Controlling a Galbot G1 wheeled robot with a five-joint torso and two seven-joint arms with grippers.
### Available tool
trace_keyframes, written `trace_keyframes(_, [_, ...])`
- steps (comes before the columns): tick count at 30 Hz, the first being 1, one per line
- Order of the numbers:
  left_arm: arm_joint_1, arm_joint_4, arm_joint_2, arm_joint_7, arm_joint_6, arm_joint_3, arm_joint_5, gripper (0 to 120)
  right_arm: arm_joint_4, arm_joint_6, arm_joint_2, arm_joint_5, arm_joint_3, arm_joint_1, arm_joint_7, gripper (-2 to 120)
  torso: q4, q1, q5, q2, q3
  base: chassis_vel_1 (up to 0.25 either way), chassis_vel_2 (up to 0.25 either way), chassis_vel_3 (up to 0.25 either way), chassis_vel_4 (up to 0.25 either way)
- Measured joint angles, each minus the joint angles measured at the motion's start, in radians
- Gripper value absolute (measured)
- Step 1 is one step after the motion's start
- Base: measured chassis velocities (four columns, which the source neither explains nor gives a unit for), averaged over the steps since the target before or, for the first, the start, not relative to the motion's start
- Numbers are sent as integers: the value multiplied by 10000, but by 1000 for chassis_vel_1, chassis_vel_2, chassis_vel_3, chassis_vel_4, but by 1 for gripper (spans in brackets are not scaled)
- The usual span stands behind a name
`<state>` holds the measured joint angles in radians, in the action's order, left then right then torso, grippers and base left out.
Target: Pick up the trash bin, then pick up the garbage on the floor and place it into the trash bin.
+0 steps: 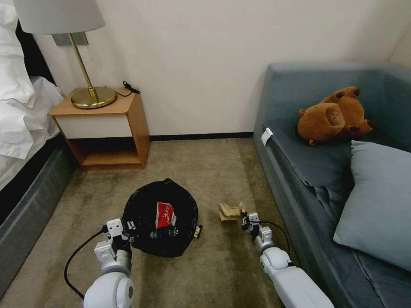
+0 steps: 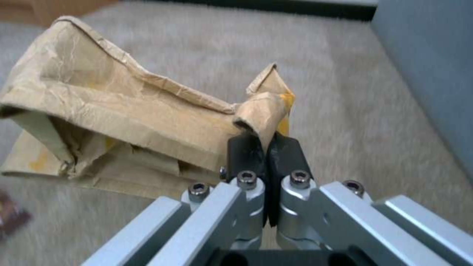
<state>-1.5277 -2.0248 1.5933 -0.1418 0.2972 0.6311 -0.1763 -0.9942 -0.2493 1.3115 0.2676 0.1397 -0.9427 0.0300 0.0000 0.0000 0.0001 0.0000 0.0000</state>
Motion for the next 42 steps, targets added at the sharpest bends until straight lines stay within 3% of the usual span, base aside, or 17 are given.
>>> trace_keyframes(12, [4,15,27,-5,-16,-15,3,1,-2792,37,-451,478,-15,-550,-450,0,0,0,-2,0,0,0,0,0,0])
trace_keyframes(26, [-40,56,51,24,-111,-13,-25,1,-4980,58,-563,598,-130,-970,-1137,0,0,0,-1,0,0,0,0,0,0])
trace_keyframes(33, [-6,50,58,29,-115,-6,-63,1,-6187,-485,-529,856,-831,-803,-1401,0,1,0,-2,0,0,0,0,0,0])
trace_keyframes(42, [21,16,66,31,-115,-2,-80,1,-7258,-377,-667,977,-1691,-411,-1731,0,1,0,-2,0,0,0,0,0,0])
